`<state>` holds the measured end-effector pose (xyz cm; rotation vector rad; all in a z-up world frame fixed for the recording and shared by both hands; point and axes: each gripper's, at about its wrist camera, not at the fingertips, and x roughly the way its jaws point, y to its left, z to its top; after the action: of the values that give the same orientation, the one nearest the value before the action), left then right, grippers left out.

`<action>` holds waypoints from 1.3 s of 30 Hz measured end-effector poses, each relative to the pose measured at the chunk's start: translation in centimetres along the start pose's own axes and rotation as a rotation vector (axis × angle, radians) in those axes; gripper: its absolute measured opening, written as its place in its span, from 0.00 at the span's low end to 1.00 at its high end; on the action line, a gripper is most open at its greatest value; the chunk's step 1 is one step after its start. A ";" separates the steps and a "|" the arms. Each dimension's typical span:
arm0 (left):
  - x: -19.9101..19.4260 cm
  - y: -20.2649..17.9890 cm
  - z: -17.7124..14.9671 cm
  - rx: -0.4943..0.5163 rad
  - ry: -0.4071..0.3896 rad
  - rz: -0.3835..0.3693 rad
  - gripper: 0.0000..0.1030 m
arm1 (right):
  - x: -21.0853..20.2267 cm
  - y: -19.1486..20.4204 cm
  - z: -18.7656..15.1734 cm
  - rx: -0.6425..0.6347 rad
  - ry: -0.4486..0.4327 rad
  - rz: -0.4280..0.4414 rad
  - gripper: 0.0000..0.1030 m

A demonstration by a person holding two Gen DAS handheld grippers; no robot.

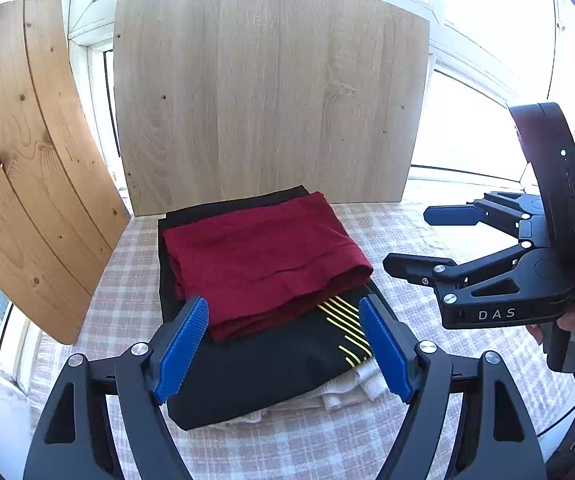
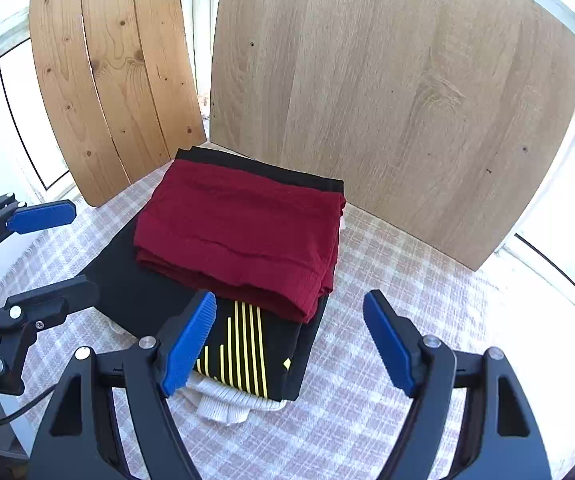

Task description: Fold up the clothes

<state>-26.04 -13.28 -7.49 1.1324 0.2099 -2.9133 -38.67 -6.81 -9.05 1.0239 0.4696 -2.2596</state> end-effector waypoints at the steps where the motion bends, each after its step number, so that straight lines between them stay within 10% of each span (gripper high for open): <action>1: -0.7 -0.3 -0.3 -0.020 0.001 -0.018 0.74 | -0.5 0.2 -0.4 0.004 -0.003 0.003 0.74; 15: -9.8 -8.1 -3.8 0.017 -0.081 0.115 0.76 | -10.6 2.5 -4.5 0.039 -0.105 0.051 0.74; 39: -16.5 -12.5 -9.4 -0.074 -0.064 0.116 0.76 | -18.4 3.6 -12.7 0.083 -0.139 0.079 0.74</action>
<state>-8.24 -0.32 -1.70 1.0043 0.2402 -2.8099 -19.83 4.31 -3.26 0.9018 0.2741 -2.2762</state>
